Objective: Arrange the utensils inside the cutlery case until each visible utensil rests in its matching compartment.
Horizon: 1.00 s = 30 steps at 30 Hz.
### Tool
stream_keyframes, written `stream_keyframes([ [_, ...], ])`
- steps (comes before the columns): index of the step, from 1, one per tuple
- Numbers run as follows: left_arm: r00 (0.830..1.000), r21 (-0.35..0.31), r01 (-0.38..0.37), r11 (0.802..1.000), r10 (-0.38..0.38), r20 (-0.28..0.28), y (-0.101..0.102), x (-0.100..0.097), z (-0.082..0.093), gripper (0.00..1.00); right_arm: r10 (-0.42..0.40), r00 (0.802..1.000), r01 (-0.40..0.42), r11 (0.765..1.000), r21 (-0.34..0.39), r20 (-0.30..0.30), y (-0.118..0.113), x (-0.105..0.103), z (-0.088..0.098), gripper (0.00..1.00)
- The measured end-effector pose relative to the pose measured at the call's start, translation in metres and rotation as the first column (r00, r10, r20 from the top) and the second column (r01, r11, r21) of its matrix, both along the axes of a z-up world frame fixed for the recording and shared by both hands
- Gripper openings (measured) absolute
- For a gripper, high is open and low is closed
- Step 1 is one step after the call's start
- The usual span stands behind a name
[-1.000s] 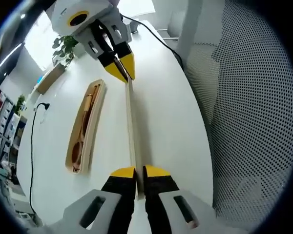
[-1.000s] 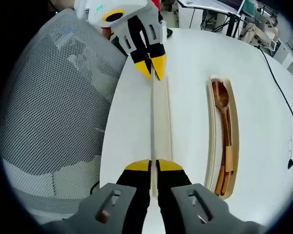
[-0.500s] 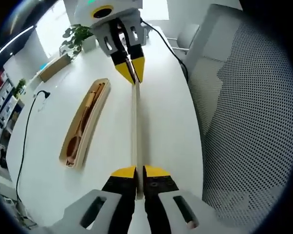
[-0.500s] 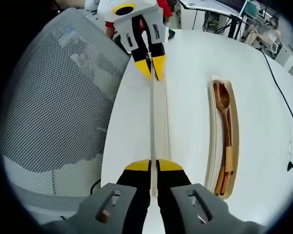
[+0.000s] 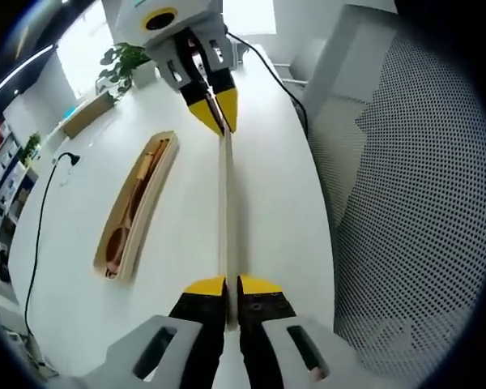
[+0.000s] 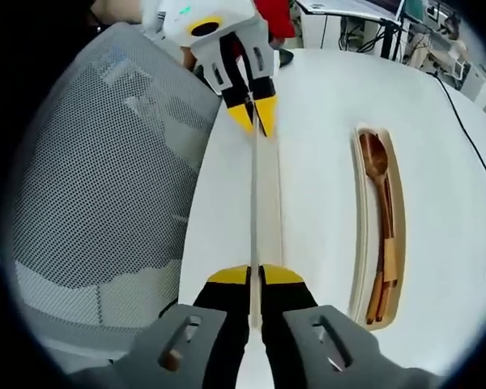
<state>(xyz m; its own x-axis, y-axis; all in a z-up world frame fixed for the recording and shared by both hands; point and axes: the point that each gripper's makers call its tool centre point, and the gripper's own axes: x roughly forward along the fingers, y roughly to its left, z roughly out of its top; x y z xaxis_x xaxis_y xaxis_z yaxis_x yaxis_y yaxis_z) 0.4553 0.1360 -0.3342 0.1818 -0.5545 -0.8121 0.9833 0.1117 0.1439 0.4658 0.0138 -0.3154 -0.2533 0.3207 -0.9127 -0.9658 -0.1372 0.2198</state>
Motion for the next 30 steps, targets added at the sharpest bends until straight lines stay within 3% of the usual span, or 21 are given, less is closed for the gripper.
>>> stream_keyframes([
  [3,0.999,-0.001,-0.027,1.000,0.027,-0.034,-0.0007,-0.0025,0.0003,0.04,-0.007,1.000,0.007,1.000,-0.005,0.003,-0.0005,0.0013,-0.0004,0.01],
  [14,0.997,-0.007,-0.049,0.999,0.048,-0.058,0.0005,-0.0035,0.0010,0.04,0.000,0.999,0.000,1.000,-0.022,0.037,-0.0062,0.0088,-0.0060,0.06],
  [18,0.996,-0.009,-0.059,0.998,0.058,-0.064,0.0007,-0.0028,-0.0003,0.04,0.009,0.999,-0.008,1.000,-0.024,0.044,-0.0067,0.0087,-0.0092,0.02],
  [30,0.998,-0.023,-0.045,0.999,0.043,-0.052,-0.0010,0.0003,-0.0002,0.04,-0.006,1.000,0.006,0.999,-0.032,-0.002,-0.0091,0.0064,-0.0082,0.01],
])
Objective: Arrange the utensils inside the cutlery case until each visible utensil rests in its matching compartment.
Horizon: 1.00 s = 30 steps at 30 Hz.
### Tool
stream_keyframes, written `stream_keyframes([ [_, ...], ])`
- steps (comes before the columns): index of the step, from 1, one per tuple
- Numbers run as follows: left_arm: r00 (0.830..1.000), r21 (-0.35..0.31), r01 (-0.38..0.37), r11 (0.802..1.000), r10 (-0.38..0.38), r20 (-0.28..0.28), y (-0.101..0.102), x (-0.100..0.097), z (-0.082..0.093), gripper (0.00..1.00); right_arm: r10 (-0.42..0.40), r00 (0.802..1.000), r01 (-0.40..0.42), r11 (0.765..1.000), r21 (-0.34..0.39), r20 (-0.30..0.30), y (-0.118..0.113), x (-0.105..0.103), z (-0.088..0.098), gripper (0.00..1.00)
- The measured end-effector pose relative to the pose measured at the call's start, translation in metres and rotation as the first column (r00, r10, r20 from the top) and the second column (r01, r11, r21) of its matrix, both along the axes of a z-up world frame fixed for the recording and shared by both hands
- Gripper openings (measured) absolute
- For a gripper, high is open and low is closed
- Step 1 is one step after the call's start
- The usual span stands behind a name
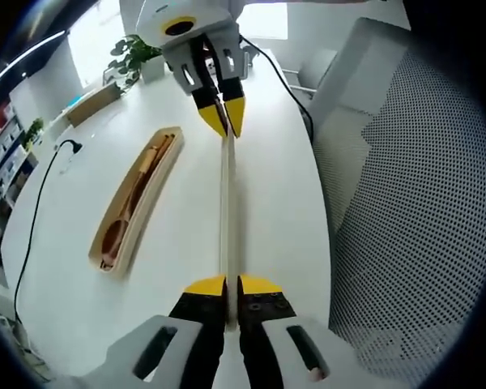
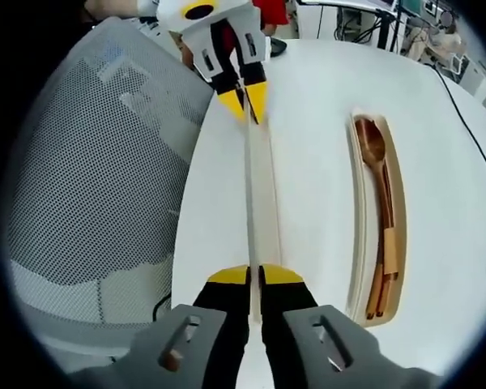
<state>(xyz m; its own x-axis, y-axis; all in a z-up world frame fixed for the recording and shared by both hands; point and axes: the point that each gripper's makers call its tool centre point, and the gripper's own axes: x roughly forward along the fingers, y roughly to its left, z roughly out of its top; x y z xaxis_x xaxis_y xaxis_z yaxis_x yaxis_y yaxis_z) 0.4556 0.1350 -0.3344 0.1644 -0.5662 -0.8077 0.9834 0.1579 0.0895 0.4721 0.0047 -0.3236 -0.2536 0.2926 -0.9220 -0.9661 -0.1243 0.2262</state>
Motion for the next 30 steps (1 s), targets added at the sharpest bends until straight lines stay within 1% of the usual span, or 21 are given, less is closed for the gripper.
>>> stream_keyframes([
  [6,1.000,-0.004,-0.005,1.000,0.005,0.003,0.000,0.001,0.000,0.04,-0.004,1.000,0.004,1.000,0.007,0.007,0.000,0.001,-0.001,0.01],
  [11,1.000,-0.004,-0.010,1.000,0.010,0.006,0.000,0.002,0.000,0.04,-0.022,1.000,0.022,1.000,0.009,0.001,0.000,0.002,-0.001,0.01],
  [13,1.000,-0.002,-0.013,1.000,0.013,0.004,0.000,0.001,0.000,0.04,-0.020,1.000,0.020,1.000,0.008,0.010,0.000,0.002,-0.001,0.01],
  [14,1.000,-0.009,-0.028,1.000,0.027,-0.016,-0.001,-0.001,0.000,0.04,-0.008,0.999,0.008,1.000,0.010,0.034,0.000,0.005,-0.001,0.02],
  [15,0.999,-0.014,-0.039,0.999,0.039,-0.031,-0.001,-0.002,0.000,0.04,0.012,0.997,-0.014,1.000,0.028,0.078,0.002,0.010,0.000,0.03],
  [16,0.996,-0.028,-0.067,0.997,0.065,-0.068,-0.001,-0.005,0.001,0.04,0.009,0.995,-0.012,0.999,0.033,0.095,0.001,0.012,0.000,0.05],
  [18,0.995,-0.035,-0.063,0.997,0.060,-0.079,-0.001,-0.006,0.001,0.04,-0.017,0.991,0.011,0.999,0.046,0.130,0.001,0.016,0.003,0.16],
  [20,0.992,-0.039,-0.074,0.997,0.070,-0.102,-0.002,-0.010,0.000,0.04,-0.038,0.981,0.019,0.995,0.102,0.192,0.006,0.021,0.011,0.26],
  [21,0.984,-0.067,-0.104,0.992,0.092,-0.155,-0.005,-0.015,0.002,0.04,-0.053,0.976,0.028,0.993,0.117,0.213,0.007,0.023,0.014,0.29],
  [22,0.979,-0.083,-0.118,0.989,0.102,-0.177,-0.007,-0.016,0.004,0.04,-0.074,0.963,0.035,0.988,0.151,0.260,0.010,0.028,0.019,0.33],
  [23,0.972,-0.095,-0.141,0.985,0.119,-0.204,-0.007,-0.017,0.005,0.04,-0.082,0.957,0.037,0.986,0.162,0.278,0.011,0.030,0.020,0.38],
  [24,0.966,-0.104,-0.155,0.982,0.129,-0.222,-0.008,-0.018,0.005,0.04,-0.098,0.940,0.036,0.981,0.190,0.328,0.013,0.035,0.025,0.42],
  [25,0.954,-0.120,-0.185,0.975,0.149,-0.261,-0.009,-0.019,0.007,0.04,-0.104,0.925,0.029,0.978,0.206,0.366,0.014,0.038,0.029,0.46],
  [26,0.946,-0.133,-0.204,0.970,0.160,-0.283,-0.010,-0.019,0.008,0.04,-0.085,0.900,-0.014,0.975,0.223,0.427,0.018,0.038,0.035,0.51],
  [27,0.930,-0.156,-0.234,0.960,0.175,-0.323,-0.013,-0.021,0.012,0.04,-0.079,0.877,-0.040,0.971,0.235,0.474,0.021,0.039,0.040,0.53],
  [28,0.919,-0.170,-0.255,0.952,0.184,-0.348,-0.014,-0.021,0.015,0.04,-0.053,0.852,-0.080,0.970,0.228,0.522,0.022,0.037,0.042,0.53],
  [29,0.909,-0.180,-0.274,0.945,0.193,-0.370,-0.015,-0.021,0.016,0.04,-0.029,0.835,-0.109,0.970,0.217,0.550,0.023,0.035,0.043,0.54],
  [30,0.891,-0.187,-0.301,0.935,0.206,-0.404,-0.016,-0.021,0.017,0.04,-0.010,0.804,-0.143,0.968,0.209,0.595,0.024,0.034,0.044,0.55],
])
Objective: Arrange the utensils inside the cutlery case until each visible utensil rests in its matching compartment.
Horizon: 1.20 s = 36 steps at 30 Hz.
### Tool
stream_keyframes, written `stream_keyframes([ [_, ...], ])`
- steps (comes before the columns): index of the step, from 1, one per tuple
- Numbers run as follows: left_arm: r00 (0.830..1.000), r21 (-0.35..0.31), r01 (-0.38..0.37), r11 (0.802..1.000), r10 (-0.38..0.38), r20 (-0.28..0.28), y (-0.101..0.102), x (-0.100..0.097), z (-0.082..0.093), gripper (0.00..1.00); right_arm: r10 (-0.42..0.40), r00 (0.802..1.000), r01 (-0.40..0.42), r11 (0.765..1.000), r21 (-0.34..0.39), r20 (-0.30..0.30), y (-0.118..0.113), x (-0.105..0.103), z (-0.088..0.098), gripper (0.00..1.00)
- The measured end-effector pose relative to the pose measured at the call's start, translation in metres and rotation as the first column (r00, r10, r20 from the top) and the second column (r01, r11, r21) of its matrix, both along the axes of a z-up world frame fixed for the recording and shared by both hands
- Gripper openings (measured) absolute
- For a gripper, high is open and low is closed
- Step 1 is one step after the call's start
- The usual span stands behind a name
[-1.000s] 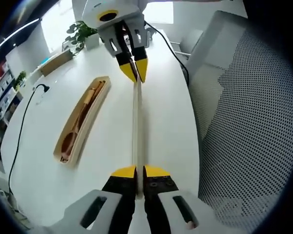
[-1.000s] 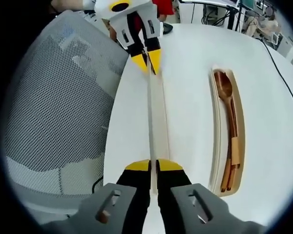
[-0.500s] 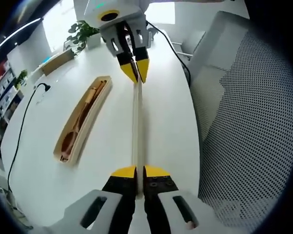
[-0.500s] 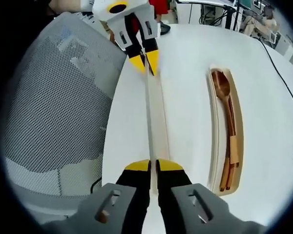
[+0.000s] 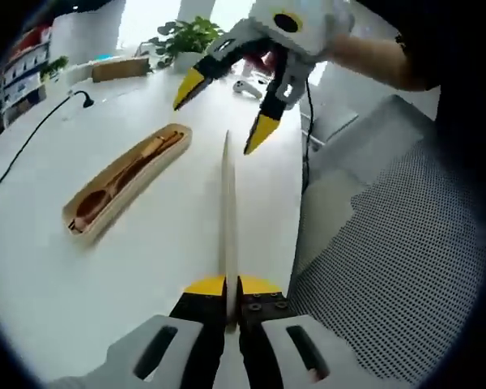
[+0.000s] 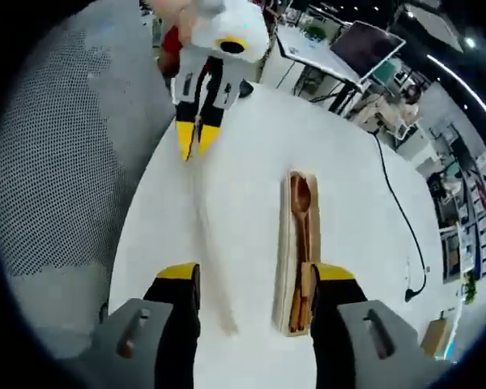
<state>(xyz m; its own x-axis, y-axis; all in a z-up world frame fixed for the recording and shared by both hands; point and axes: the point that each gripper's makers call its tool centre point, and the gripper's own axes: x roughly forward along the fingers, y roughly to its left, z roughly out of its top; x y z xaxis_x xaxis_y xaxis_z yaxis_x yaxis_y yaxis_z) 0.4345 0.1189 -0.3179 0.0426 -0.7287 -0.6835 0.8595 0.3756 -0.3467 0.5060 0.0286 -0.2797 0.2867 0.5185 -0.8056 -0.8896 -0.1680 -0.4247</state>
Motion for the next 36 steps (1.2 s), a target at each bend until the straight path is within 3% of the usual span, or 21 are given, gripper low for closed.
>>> stream_keyframes([
  [4,0.992,-0.079,-0.066,0.995,0.057,-0.113,-0.005,-0.003,0.006,0.04,-0.014,0.998,0.013,1.000,0.017,0.059,0.002,-0.006,-0.008,0.63],
  [6,0.983,-0.114,-0.105,0.988,0.086,-0.160,-0.007,-0.002,0.012,0.04,0.004,0.989,-0.001,1.000,-0.018,0.151,0.002,-0.005,-0.012,0.64],
  [11,0.944,-0.213,-0.203,0.956,0.134,-0.302,-0.011,-0.003,0.028,0.03,0.024,0.981,-0.019,0.999,-0.032,0.192,0.002,-0.011,-0.024,0.66],
  [14,0.942,-0.234,-0.207,0.950,0.129,-0.310,-0.010,-0.003,0.032,0.03,0.060,0.970,-0.049,0.997,-0.052,0.237,0.002,-0.013,-0.024,0.65],
  [17,0.917,-0.246,-0.229,0.942,0.124,-0.379,-0.011,-0.006,0.035,0.03,0.069,0.967,-0.061,0.997,-0.039,0.244,0.006,-0.012,-0.019,0.62],
  [20,0.889,-0.281,-0.288,0.916,0.146,-0.435,-0.012,-0.002,0.041,0.03,0.098,0.964,-0.090,0.995,-0.046,0.247,0.010,-0.014,-0.018,0.59],
  [23,0.856,-0.307,-0.329,0.893,0.145,-0.496,-0.013,0.000,0.047,0.04,0.171,0.943,-0.151,0.984,-0.091,0.285,0.012,-0.015,-0.022,0.57],
  [27,0.834,-0.330,-0.350,0.877,0.132,-0.535,-0.014,0.001,0.053,0.03,0.176,0.941,-0.154,0.983,-0.096,0.289,0.015,-0.011,-0.022,0.55],
  [29,0.831,-0.328,-0.352,0.877,0.132,-0.540,-0.014,0.001,0.054,0.04,0.183,0.938,-0.162,0.982,-0.095,0.295,0.017,-0.011,-0.019,0.45],
  [33,0.822,-0.328,-0.363,0.872,0.134,-0.553,-0.011,0.003,0.054,0.04,0.187,0.940,-0.168,0.982,-0.087,0.285,0.017,-0.011,-0.012,0.44],
  [35,0.811,-0.340,-0.388,0.857,0.142,-0.567,-0.012,0.008,0.056,0.04,0.169,0.950,-0.155,0.985,-0.075,0.262,0.016,-0.011,-0.012,0.44],
  [36,0.812,-0.355,-0.413,0.839,0.163,-0.561,-0.012,0.015,0.057,0.04,0.153,0.954,-0.139,0.988,-0.071,0.257,0.014,-0.008,-0.014,0.43],
])
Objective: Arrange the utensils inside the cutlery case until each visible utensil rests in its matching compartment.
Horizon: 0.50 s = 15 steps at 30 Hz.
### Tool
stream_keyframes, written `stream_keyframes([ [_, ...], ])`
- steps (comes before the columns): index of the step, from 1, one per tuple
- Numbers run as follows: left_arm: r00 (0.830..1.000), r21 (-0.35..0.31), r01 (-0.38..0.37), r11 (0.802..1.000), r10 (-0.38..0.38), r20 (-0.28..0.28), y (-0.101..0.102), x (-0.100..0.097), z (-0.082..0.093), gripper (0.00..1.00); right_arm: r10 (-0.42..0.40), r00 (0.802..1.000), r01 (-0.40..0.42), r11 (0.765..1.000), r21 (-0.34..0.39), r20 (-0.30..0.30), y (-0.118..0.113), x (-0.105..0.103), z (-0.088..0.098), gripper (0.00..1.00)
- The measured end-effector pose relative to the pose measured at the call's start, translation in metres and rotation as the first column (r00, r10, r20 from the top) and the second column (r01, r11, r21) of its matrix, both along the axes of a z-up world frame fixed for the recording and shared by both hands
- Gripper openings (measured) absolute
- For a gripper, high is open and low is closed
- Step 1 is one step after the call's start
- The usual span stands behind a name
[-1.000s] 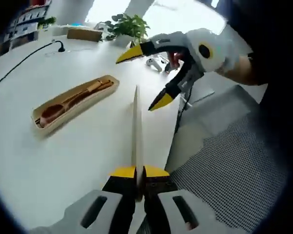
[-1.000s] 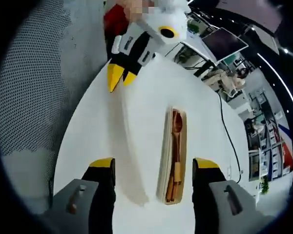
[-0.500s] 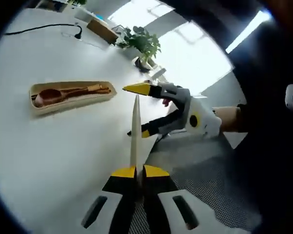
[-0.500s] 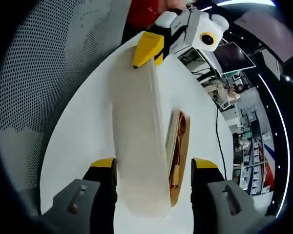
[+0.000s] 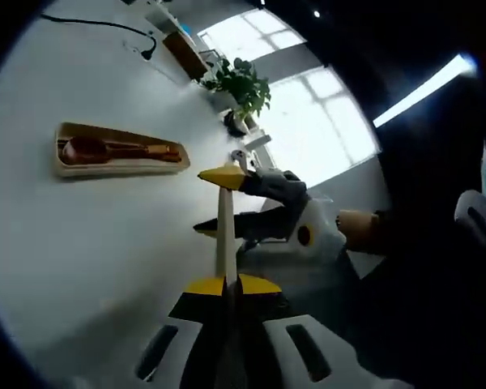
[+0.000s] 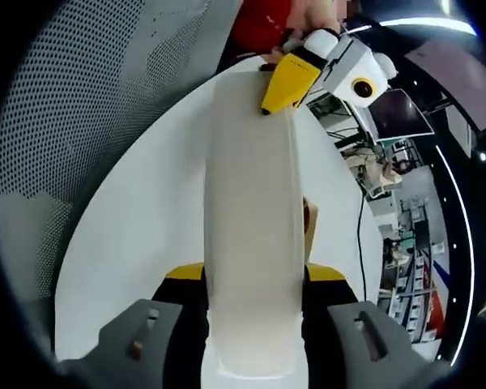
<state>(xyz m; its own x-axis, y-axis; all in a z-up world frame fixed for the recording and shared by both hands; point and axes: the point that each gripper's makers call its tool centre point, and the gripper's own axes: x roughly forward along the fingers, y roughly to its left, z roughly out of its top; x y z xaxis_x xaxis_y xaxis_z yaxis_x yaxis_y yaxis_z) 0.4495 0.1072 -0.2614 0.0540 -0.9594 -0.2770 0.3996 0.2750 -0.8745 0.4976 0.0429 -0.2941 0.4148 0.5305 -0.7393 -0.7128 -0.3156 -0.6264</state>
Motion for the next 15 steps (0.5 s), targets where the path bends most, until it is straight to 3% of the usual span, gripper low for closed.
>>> stream_keyframes([
  [1,1.000,-0.024,-0.023,0.999,0.023,-0.008,-0.001,0.004,0.003,0.04,-0.008,1.000,0.008,1.000,0.003,-0.007,-0.001,0.002,0.000,0.43],
  [2,0.998,-0.047,-0.029,0.998,0.026,-0.051,-0.002,0.005,0.007,0.05,-0.015,1.000,0.015,1.000,0.006,-0.015,-0.001,0.003,0.000,0.43],
  [7,0.996,-0.072,-0.076,0.995,0.078,0.031,0.006,0.030,0.015,0.06,-0.093,0.994,0.094,0.995,0.016,-0.058,-0.008,0.021,-0.005,0.43],
  [10,0.996,-0.086,-0.083,0.993,0.085,0.017,0.012,0.038,0.020,0.05,-0.118,0.988,0.122,0.992,0.027,-0.101,-0.010,0.030,-0.002,0.43],
  [13,0.991,-0.077,-0.108,0.991,0.113,0.075,0.013,0.053,0.023,0.05,-0.141,0.982,0.143,0.990,0.010,-0.128,-0.007,0.036,-0.003,0.43],
  [15,0.989,-0.088,-0.126,0.988,0.131,0.061,0.014,0.060,0.023,0.05,-0.146,0.980,0.149,0.989,0.011,-0.136,-0.007,0.045,-0.002,0.43],
])
